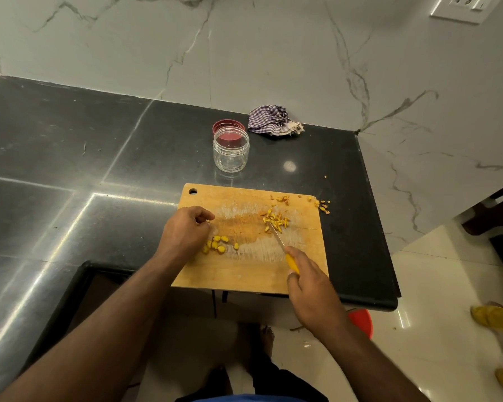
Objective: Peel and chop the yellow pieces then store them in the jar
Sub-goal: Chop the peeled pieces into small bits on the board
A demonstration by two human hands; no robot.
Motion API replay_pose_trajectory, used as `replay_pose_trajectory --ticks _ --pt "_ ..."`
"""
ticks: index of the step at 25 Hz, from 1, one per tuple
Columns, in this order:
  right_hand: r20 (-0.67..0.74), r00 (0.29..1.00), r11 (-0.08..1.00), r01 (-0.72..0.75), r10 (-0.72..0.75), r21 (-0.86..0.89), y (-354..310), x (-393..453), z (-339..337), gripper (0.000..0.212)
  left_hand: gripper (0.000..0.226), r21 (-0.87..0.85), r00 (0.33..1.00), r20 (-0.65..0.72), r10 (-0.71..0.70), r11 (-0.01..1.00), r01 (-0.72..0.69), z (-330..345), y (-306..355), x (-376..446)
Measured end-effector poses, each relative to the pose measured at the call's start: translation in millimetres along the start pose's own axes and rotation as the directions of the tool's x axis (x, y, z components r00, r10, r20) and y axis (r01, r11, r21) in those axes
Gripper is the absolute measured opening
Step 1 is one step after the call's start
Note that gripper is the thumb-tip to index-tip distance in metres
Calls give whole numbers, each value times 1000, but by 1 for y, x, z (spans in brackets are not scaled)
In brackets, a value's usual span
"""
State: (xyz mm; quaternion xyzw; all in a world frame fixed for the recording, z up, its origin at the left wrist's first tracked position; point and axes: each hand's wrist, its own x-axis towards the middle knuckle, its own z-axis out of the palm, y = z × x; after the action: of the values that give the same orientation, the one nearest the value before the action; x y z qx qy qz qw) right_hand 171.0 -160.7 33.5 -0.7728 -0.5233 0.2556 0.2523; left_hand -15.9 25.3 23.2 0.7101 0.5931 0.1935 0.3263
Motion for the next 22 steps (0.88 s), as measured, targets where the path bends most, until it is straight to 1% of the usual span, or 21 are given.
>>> replay_pose_trajectory --ticks 4,8,11,14,16,18,20,22 --pt "89 994 998 59 -59 9 -5 -5 6 50 28 19 1000 -2 -5 1000 5 1 -2 2" --pt "-12 1000 1000 -8 8 20 3 -4 -2 49 31 43 1000 15 -17 999 16 0 -4 3" --pt "29 999 1000 13 -14 21 7 -9 -4 48 32 41 1000 6 -13 999 12 1 -4 2" --pt "-20 1000 999 -10 11 39 9 -9 -5 47 31 7 999 -28 -26 1000 27 -3 -2 1" --pt "-7 1000 998 10 -9 61 7 -9 -5 47 27 -23 999 -27 -44 999 44 -10 -1 0" --pt "23 999 996 40 -42 78 3 -10 -1 47 21 -20 999 32 -25 999 25 -16 -3 -4" --pt "37 998 995 52 -55 87 -1 -10 4 47 14 18 993 120 19 1000 -21 -19 -2 -10" --pt "49 997 994 58 -63 95 -3 -10 7 47 16 71 984 173 44 996 -57 -17 1 -15"
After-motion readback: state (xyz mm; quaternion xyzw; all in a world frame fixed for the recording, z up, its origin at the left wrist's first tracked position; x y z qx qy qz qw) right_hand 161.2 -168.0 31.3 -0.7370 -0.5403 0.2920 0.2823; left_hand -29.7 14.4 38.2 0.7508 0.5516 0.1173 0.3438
